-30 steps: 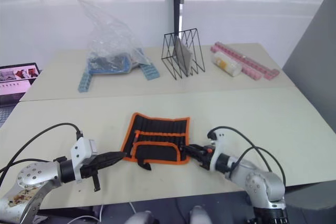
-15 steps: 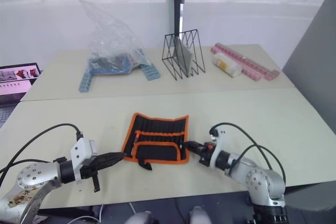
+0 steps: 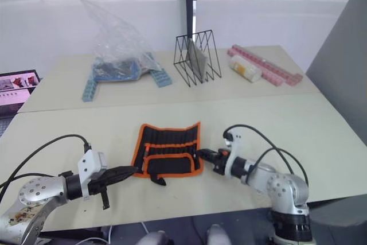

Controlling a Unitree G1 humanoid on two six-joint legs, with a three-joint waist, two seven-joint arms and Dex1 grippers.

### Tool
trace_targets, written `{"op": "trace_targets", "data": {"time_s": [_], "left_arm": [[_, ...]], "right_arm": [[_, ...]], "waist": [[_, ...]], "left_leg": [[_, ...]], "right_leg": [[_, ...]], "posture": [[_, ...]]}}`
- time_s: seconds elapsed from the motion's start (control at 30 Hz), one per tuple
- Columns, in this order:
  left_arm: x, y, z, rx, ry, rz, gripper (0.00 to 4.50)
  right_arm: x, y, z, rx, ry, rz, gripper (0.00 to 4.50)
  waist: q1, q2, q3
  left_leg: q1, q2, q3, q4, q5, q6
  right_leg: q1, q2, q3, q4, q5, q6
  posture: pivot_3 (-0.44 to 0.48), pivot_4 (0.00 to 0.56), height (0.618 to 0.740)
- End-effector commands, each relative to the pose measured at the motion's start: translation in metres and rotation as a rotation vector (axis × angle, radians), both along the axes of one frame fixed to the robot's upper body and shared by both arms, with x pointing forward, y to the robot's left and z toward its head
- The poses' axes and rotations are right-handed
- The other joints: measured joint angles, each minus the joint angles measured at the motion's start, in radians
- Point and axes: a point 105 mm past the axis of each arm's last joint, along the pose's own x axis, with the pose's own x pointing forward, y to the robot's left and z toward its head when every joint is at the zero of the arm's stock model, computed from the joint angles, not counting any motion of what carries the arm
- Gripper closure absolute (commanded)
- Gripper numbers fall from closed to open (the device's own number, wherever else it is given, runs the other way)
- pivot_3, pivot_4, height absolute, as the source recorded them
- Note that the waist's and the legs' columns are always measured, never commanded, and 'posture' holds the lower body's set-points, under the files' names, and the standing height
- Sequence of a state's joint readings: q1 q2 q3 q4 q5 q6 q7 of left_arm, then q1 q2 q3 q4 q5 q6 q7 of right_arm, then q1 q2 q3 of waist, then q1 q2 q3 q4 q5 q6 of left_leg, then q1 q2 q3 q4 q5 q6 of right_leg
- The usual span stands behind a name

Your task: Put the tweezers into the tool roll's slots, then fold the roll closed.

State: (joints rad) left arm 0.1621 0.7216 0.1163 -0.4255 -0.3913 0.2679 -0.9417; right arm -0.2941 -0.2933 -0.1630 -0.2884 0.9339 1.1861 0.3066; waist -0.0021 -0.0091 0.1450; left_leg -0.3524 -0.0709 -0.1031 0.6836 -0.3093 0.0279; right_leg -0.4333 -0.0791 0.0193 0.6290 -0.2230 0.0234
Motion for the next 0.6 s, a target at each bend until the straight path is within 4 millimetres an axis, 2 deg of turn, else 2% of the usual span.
{"op": "trace_targets", "data": {"time_s": [0.03,0.33,0.5,0.6], "left_arm": [[-0.001,-0.003,0.009,0.008,-0.033,-0.022,4.50],[0.000,-0.002,0.007,0.008,-0.030,-0.027,4.50],[0.000,-0.001,0.006,0.009,-0.028,-0.028,4.50],[0.000,0.000,0.005,0.015,-0.030,-0.022,4.50]], "right_arm": [[0.000,0.016,0.015,-0.009,-0.034,0.044,4.48],[-0.002,0.055,0.022,-0.056,-0.026,0.117,4.48],[0.002,0.080,0.011,-0.073,-0.004,0.133,4.48],[0.005,0.089,-0.005,-0.108,0.022,0.134,4.48]], "waist": [[-0.003,0.000,0.000],[-0.011,0.000,0.000],[-0.013,0.000,0.000],[-0.013,0.000,0.000]], "left_leg": [[-0.002,0.000,0.000,0.000,0.000,0.000],[-0.002,0.000,0.000,-0.004,0.001,-0.001],[-0.002,0.000,0.000,-0.004,0.001,-0.002],[-0.002,0.000,0.000,-0.004,0.001,-0.002]], "right_leg": [[-0.002,0.000,0.000,0.001,0.000,0.000],[-0.005,0.000,0.001,0.001,0.000,-0.001],[-0.006,0.000,0.001,0.001,0.000,-0.001],[-0.006,0.001,0.001,0.001,0.000,-0.001]], "posture": [[0.000,0.150,0.724],[0.000,0.150,0.724],[0.000,0.150,0.724],[0.000,0.150,0.724]]}}
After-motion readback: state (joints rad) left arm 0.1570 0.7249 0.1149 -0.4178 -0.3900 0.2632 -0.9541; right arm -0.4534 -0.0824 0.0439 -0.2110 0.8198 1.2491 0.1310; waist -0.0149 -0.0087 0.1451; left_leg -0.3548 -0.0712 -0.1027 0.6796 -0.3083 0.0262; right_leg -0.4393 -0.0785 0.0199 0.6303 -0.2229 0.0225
